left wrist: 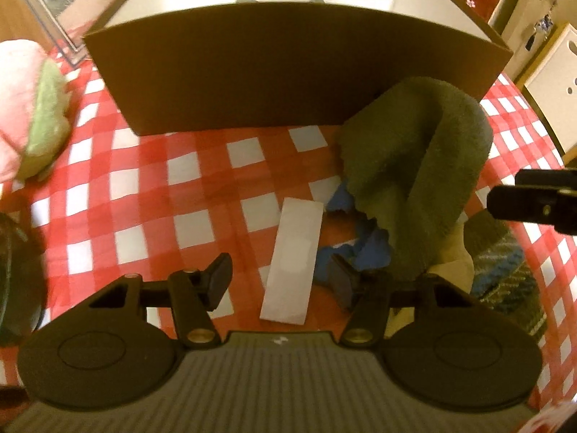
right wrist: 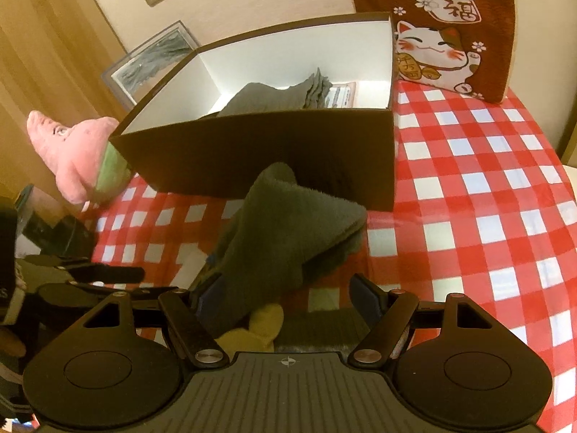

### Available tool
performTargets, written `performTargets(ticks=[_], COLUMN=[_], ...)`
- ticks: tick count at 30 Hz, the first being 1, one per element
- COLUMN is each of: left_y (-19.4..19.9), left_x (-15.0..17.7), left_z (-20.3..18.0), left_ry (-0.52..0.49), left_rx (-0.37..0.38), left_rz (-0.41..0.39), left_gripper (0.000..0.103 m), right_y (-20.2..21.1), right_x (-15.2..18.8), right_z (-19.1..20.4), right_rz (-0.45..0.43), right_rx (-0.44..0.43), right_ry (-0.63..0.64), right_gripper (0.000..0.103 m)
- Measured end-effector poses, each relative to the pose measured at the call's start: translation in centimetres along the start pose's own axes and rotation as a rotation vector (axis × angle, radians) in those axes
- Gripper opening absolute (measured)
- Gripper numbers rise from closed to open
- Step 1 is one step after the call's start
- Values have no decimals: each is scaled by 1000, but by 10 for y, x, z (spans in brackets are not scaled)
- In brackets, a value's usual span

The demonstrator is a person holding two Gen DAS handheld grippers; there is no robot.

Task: Organize soft objects
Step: 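Grasp the white paper strip with the left tool while the right tool grasps the grey towel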

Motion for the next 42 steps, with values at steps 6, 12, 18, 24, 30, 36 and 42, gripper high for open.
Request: performTargets(ticks=[6, 12, 18, 24, 30, 36, 42], left_y=[-18, -18, -5, -6, -12, -10, 2], left_x=[-2, -1, 4, 14, 10, 8, 4], left_z=[0, 6, 24, 29, 24, 21, 35], left_ry=[6, 29, 112, 135, 85, 46, 83], left_rx=[14, 17, 10, 9, -29, -41, -45], left_rz=[32, 16, -12, 31, 21, 15, -18], left_gripper=[51, 25, 27, 36, 37, 26, 26], right_y=[-9, -15, -19, -21, -21, -21, -20], right_x=[-4, -3, -2, -2, -1, -1, -3], right_z=[0, 0, 0, 2, 1, -3, -2], right_rz=[2, 12, 18, 20, 20, 19, 10], right_rx=[-5, -8, -14, -19, -16, -9, -18], right_ry=[-12, -18, -20, -24, -21, -32, -33], right_gripper=[75, 75, 75, 75, 75, 75, 75])
Point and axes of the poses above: each gripper's, at about its wrist camera, not at the fingertips, and y roughly against the way its jaws point, z to its left, x to its underside, the point moved 10 cm from there along -y, roughly the way its jaws point, and after that the axes turned 3 degrees about -y, right-handed, at the moved point
